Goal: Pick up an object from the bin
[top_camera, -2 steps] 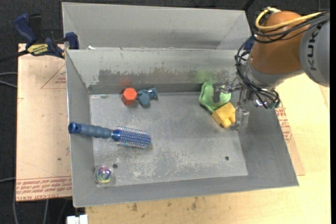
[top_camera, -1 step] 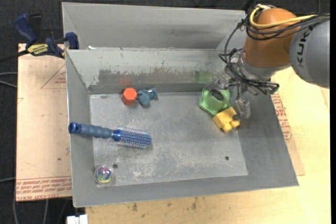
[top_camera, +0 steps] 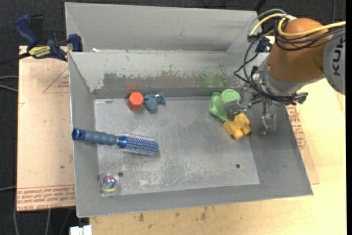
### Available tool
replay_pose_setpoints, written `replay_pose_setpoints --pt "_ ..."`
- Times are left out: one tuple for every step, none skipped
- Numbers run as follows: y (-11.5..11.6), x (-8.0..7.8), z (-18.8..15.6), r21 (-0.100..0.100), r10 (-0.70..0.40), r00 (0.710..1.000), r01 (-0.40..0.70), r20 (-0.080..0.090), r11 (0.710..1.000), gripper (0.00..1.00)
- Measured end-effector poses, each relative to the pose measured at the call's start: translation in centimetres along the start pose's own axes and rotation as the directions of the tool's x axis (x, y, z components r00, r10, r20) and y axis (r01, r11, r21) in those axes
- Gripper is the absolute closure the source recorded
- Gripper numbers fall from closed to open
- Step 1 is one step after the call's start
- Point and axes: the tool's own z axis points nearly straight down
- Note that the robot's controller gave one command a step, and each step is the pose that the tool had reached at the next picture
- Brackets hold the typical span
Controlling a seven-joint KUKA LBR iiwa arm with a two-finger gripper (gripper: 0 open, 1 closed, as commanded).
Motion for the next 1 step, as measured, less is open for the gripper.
replay_pose_setpoints --pt "-2.02 -2.26 2.99 -0.007 -0.102 0.995 0.102 0.007 0.995 0.00"
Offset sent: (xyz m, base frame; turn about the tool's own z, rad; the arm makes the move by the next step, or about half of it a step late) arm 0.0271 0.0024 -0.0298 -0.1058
